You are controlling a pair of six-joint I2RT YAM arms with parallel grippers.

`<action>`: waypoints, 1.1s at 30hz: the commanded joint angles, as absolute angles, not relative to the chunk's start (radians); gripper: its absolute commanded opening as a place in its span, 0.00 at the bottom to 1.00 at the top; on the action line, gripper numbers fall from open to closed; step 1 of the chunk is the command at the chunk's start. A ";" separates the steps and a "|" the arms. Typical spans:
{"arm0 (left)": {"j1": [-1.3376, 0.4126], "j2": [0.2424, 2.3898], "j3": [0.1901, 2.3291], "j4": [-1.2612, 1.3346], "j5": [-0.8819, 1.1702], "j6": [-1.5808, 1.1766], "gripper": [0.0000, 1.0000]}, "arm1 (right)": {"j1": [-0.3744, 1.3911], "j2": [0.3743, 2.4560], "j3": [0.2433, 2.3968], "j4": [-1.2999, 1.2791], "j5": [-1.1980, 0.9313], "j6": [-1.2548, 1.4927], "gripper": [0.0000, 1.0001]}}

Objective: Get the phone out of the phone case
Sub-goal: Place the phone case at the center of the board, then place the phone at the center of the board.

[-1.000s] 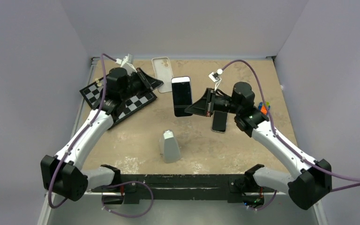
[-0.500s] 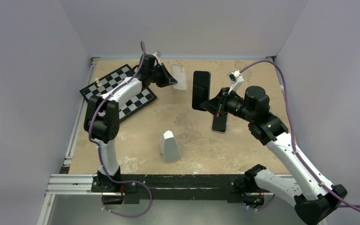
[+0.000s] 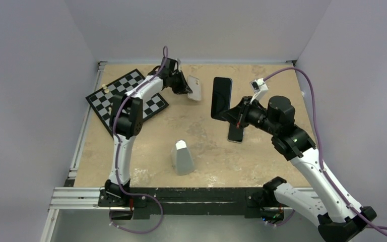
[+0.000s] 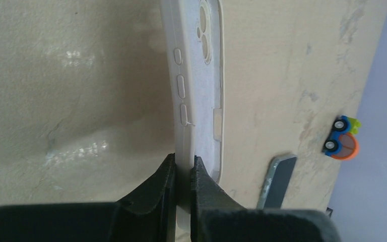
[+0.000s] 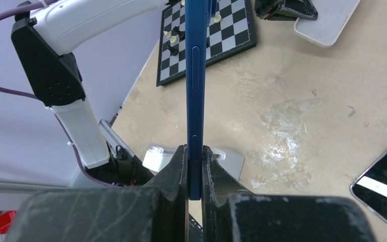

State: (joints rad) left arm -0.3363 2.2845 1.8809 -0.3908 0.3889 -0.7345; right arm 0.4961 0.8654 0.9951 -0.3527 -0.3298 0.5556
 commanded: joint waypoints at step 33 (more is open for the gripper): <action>-0.330 1.282 1.540 -0.553 0.330 -0.490 0.99 | -0.074 1.021 0.657 -0.218 -0.301 0.965 0.00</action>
State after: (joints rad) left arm -0.3340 1.3323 1.5749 -0.5385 0.2668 -0.5800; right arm 0.0467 1.0470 0.7052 -0.2848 -0.2634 0.8608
